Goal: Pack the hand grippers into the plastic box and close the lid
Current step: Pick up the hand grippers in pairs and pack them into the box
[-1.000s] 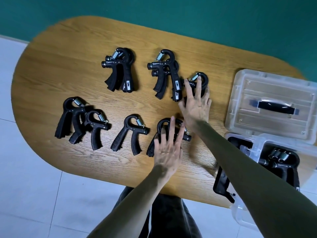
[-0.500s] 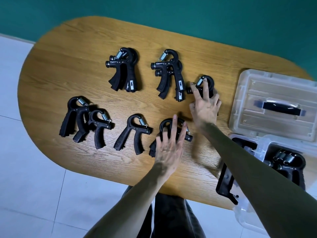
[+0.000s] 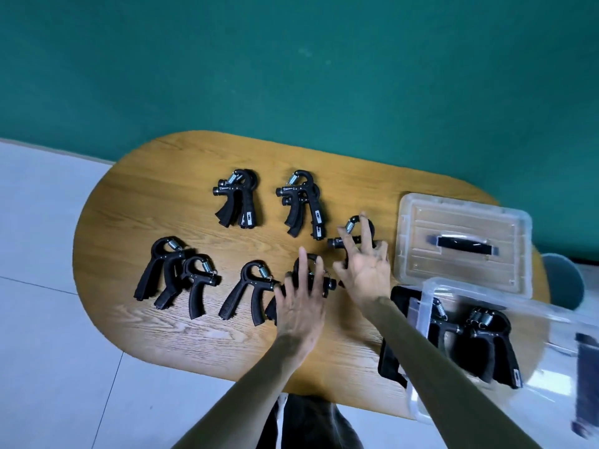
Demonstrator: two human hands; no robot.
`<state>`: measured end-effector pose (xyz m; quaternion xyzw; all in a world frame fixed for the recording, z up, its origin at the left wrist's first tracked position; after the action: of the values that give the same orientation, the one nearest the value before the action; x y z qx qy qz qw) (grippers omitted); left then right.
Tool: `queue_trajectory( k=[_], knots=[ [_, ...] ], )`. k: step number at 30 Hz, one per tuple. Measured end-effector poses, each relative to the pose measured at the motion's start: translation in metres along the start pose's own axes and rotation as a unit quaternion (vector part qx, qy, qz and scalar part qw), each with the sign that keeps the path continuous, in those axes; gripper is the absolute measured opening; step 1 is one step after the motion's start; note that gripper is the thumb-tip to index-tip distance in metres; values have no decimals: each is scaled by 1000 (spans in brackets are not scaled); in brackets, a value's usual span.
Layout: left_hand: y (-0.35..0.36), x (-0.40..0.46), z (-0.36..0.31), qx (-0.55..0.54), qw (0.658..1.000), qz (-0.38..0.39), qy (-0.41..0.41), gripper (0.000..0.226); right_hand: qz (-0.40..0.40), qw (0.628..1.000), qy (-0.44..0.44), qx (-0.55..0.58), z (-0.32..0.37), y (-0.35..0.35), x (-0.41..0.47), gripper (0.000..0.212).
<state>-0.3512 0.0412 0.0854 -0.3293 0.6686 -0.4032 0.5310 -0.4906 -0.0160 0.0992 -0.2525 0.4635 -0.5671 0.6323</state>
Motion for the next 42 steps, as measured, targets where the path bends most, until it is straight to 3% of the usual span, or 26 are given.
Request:
queue_trajectory(
  k=[6,14,25,35,42],
  knots=[
    [-37,-16,-8,52,996,-65,-18,93,-53,998,14,-26,14,-36,-39,73],
    [-77,-53,-24,77,992,-94,18,87,-133,990,38,8,3,-63,-102,73],
    [-77,-81,-119,74,985,-149,50,88,-210,973,65,67,-70,-95,-164,73],
    [-44,-89,-248,58,986,-124,92,91,-207,968,109,87,-189,-132,-201,72],
    [1,-72,-273,74,993,-56,66,89,-154,970,156,109,-261,-108,-210,70]
  ],
)
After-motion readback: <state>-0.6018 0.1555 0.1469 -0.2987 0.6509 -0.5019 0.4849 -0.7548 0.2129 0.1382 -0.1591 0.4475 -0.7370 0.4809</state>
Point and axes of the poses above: each hand's wrist, its own x-axis towards the middle knuckle, its own y-axis out of the palm, z = x × y, the point moved 3 cm from there along x, towards the middle knuckle, and after that the axes turned 11 degrees about x, right-handed, at the moved point
